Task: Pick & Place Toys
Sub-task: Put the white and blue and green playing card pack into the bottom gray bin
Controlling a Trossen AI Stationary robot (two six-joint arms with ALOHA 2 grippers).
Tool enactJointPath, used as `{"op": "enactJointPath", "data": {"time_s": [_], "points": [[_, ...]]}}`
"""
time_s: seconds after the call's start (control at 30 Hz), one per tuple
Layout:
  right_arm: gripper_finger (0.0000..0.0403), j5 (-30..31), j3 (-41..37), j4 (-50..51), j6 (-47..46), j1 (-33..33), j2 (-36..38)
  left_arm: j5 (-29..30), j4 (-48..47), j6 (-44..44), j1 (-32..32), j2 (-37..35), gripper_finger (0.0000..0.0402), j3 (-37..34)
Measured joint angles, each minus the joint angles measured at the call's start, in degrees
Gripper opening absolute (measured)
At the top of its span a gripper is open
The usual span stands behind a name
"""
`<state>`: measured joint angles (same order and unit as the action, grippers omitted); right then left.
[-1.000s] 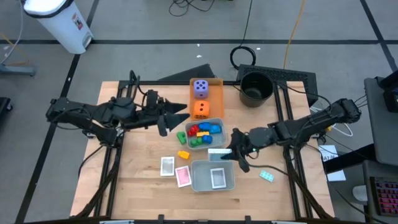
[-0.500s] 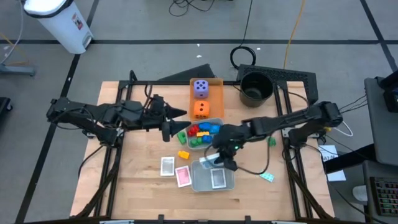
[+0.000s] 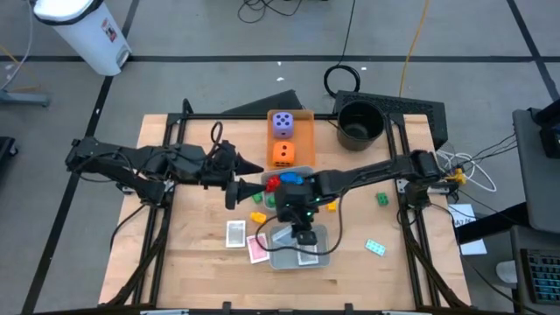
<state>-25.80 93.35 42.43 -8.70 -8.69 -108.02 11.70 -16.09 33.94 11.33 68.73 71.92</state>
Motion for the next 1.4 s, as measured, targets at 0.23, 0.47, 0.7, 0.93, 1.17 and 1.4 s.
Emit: {"op": "enactJointPath", "data": {"time_s": [0.23, 0.47, 0.7, 0.93, 1.17, 1.4], "points": [[0.0064, -2.82, 0.58, -1.07, -6.00, -0.92, -3.68, -3.65, -0.49, -1.79, 0.00, -0.02, 0.0347, 0.00], [0.0064, -1.10, 0.55, -2.55, -10.03, -3.32, -5.68, -5.72, -0.58, -3.86, 0.00, -0.02, 0.0347, 0.00], [0.0064, 3.52, 0.56, -3.26, -10.85, -3.38, -5.55, -5.85, -1.41, -4.37, 0.00, -0.02, 0.0347, 0.00], [0.0079, 3.44, -1.62, -4.92, -12.99, -3.43, -5.50, -5.87, -2.28, -4.77, 0.00, -0.02, 0.0347, 0.00], [0.0066, 2.87, -5.21, -5.87, -14.89, -3.76, -5.49, -5.87, -2.28, -4.77, 0.00, -0.02, 0.0347, 0.00], [0.0110, 3.21, -5.67, -7.96, -15.73, -3.78, -5.47, -5.85, -2.28, -4.69, 0.00, -0.02, 0.0347, 0.00]]}}
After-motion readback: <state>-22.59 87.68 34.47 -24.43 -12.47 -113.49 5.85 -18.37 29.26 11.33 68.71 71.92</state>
